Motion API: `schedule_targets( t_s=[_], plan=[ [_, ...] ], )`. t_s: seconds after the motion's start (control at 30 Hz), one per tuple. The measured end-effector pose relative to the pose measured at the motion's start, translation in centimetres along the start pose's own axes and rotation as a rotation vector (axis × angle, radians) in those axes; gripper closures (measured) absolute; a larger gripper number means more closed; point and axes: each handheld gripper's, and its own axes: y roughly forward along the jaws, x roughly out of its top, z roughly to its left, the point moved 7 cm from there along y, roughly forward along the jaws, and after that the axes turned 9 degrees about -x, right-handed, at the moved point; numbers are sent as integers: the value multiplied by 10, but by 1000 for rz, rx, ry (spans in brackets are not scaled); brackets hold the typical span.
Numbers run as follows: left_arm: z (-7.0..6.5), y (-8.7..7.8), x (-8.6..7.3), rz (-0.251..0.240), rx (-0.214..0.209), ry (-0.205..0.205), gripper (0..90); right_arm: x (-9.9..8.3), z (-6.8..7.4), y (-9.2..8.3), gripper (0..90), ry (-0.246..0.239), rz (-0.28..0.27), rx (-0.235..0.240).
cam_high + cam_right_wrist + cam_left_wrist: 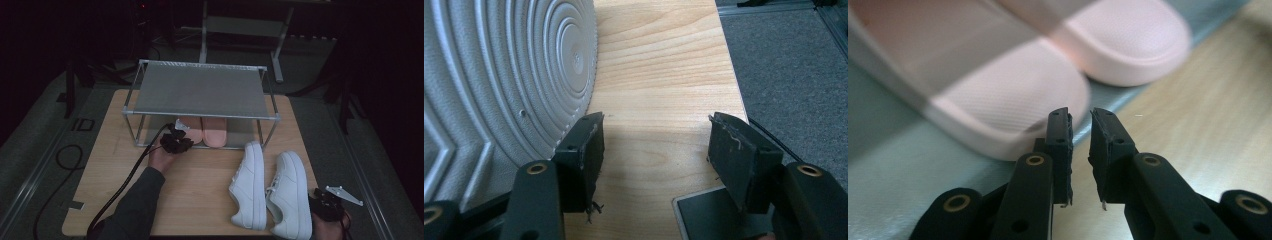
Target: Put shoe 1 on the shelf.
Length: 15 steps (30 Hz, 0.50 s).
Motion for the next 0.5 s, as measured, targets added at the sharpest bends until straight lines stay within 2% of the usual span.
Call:
schedule_targets(
  t_s=[0.17,0.2,0.27,0.5],
  plan=[
    [-23,-6,-3,-10,-38,38,754,0,0,0,386,0,0,0],
    [-23,-6,-3,-10,-38,38,751,0,0,0,386,0,0,0],
    [-36,-8,-7,-6,-60,61,740,0,0,0,386,0,0,0],
    [-62,-12,-19,-11,-125,91,723,0,0,0,386,0,0,0]
  ],
)
